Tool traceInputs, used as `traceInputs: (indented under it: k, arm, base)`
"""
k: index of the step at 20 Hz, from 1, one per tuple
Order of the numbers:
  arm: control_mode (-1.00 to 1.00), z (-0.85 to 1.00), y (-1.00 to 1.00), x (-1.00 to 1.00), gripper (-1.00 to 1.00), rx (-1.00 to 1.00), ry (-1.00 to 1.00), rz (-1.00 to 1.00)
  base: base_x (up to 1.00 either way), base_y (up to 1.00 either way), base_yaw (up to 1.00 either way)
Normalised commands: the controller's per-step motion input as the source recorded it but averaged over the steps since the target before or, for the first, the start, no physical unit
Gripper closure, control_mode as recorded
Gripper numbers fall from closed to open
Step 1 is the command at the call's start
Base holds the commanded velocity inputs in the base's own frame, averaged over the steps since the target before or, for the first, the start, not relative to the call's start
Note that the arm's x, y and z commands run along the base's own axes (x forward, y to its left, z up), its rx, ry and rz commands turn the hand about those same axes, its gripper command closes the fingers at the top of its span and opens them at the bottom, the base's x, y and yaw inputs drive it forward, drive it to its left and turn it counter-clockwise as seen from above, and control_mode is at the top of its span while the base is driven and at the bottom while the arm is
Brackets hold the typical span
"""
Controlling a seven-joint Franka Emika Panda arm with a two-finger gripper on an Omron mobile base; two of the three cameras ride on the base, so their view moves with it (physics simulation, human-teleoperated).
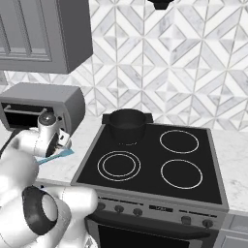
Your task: Put the tomato and broccoli in the pot. Retrieve the spatula and lightly stir the vegetables in the pot.
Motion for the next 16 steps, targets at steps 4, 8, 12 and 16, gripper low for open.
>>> traceInputs:
  k: [4,8,12,16]
  arm:
    - [-1.0,1.0,-0.5,-0.55,1.0,-0.03,0.0,0.0]
    - [-1.0,1.0,-0.71,-0.33,1.0,0.0,-0.02,0.0]
    - [-1.0,1.0,-0.9,-0.06,1.0,0.0,-0.01,0.0]
    - [-1.0,1.0,-0.6,0.16,1.0,-0.01,0.0,-0.01]
  base:
    - [0.0,0.0,0.0]
    - [0.0,0.0,0.0]
    - [0.0,0.0,0.0]
    - [0.0,0.0,0.0]
